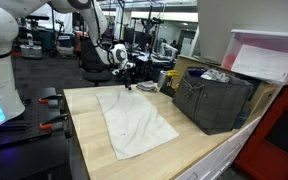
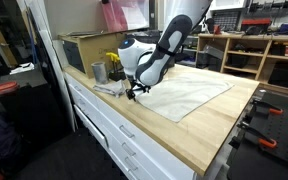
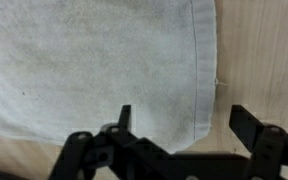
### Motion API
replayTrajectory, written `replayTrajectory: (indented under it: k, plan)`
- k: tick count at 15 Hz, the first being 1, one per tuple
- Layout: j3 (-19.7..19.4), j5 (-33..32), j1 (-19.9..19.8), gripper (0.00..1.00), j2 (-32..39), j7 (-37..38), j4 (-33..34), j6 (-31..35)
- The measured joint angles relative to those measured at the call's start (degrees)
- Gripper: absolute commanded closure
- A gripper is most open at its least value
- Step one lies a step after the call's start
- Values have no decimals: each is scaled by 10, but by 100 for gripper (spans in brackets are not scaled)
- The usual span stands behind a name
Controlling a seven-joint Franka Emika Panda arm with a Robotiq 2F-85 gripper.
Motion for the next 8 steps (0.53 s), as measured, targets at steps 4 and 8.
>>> replayTrajectory:
  k: [4,8]
  plan:
    - [-3,-4,5,0,5,0,2,0]
    - [-15,-34,20,0,7,1,2,0]
